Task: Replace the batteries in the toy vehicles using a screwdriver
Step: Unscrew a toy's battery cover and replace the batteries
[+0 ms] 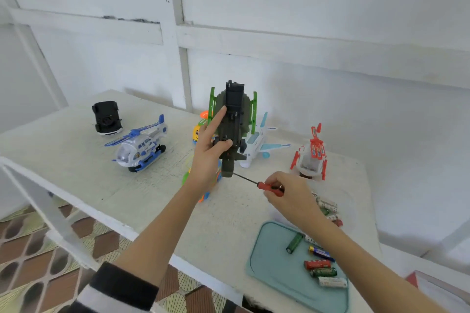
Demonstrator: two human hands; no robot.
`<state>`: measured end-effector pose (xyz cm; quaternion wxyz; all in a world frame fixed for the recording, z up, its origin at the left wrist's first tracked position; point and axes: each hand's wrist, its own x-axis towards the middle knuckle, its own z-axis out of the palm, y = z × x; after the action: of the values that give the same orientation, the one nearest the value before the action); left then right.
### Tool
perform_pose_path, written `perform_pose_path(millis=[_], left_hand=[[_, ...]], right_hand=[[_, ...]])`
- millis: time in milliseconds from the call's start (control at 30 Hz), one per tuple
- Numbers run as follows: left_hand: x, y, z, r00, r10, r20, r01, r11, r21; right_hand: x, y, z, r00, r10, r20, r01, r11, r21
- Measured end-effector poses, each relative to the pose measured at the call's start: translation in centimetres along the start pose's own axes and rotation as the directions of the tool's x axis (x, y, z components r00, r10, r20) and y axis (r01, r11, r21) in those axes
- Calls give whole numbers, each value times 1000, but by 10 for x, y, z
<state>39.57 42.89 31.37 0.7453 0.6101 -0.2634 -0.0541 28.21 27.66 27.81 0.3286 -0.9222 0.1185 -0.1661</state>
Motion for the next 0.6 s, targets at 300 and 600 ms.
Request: perform_pose_path(millis=[300,600], left_hand=[[-25,6,-35,999,-35,29,33,998,53],[-32,5,-40,997,-43,57,41,998,40]], right_hand=[[7,1,58,942,-195,274,238,962,-135],[13,2,68,877,-151,456,389,781,-489]])
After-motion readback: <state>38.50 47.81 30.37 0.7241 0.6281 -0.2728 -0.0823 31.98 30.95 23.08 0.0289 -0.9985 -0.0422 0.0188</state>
